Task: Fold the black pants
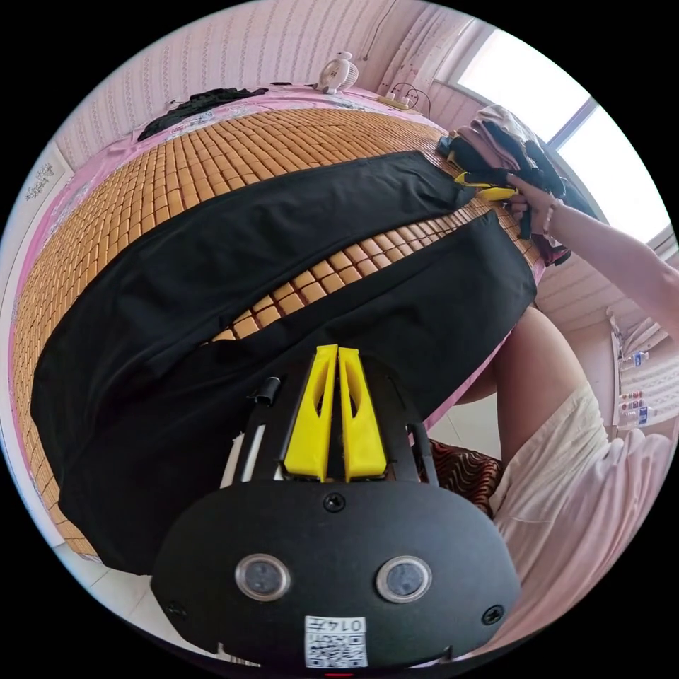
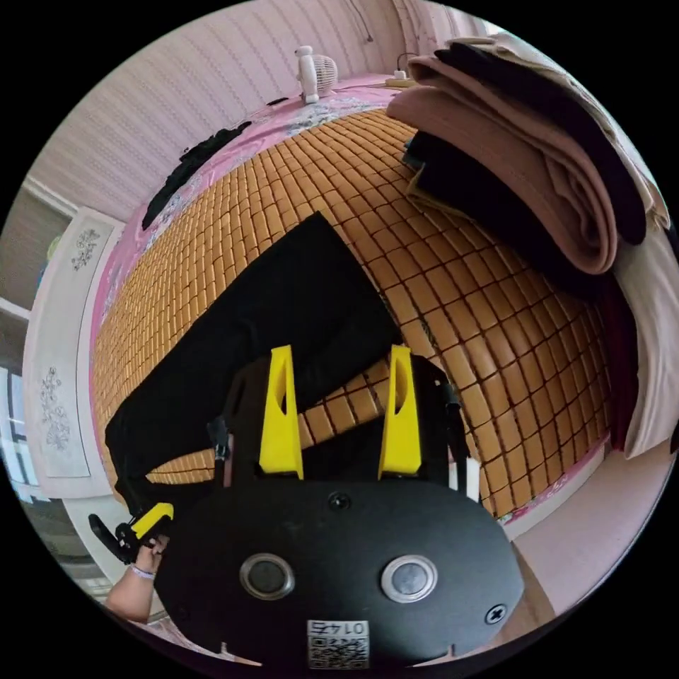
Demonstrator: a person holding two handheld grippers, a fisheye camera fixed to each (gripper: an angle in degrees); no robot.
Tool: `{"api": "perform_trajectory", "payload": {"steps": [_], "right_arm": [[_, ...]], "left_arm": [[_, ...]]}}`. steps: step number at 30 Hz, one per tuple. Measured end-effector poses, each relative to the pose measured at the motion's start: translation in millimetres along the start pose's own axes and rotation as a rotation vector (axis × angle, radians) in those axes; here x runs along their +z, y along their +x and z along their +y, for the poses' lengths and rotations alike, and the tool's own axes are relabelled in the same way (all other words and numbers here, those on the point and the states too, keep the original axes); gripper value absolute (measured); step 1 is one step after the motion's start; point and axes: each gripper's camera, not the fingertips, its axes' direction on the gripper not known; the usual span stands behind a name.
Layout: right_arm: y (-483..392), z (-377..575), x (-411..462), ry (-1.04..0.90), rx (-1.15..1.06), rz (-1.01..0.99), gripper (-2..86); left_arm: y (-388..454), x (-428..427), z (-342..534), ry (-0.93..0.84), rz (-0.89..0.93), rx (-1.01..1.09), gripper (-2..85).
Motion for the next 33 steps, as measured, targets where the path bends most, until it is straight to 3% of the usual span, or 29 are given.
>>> {"api": "perform_trajectory", "payload": {"steps": [4, 7, 8, 11, 13, 18, 22, 27, 33], "right_arm": [[11, 2, -28, 0.138, 0.003, -0.170, 2.6], [25, 34, -64, 0.361, -0.013, -0.242, 1.5], [37, 43, -60, 0.352, -0.001, -0.247, 1.4], [75, 66, -35, 0.190, 0.135, -0.059, 1.0], [91, 91, -35, 0.189, 0.194, -0.045, 0.8], [93, 184, -67, 0.307, 0.085, -0.014, 0.3], [70, 287, -98, 0.402, -0.089, 0.197, 0.0], [87, 367, -85, 0.333, -0.017, 0.127, -0.2], [75, 423, -90, 0.454, -0.075, 0.136, -0.3]], "left_arm": [[-1, -12, 10, 0.002, -0.007, 0.003, -1.0], [-7, -24, 22, 0.019, 0.009, -0.011, -1.0], [-10, -29, 29, 0.033, 0.025, -0.027, -1.0], [-19, -44, 45, 0.051, 0.066, -0.081, -1.0], [-21, -57, 54, 0.052, 0.076, -0.098, -0.9], [-32, -122, 101, 0.162, 0.089, -0.145, -1.0], [-44, -172, 153, 0.258, 0.057, -0.217, -1.0], [-62, -240, 253, 0.377, -0.039, -0.376, -1.0], [-87, -316, 368, 0.618, -0.042, -0.642, -1.0]]}}
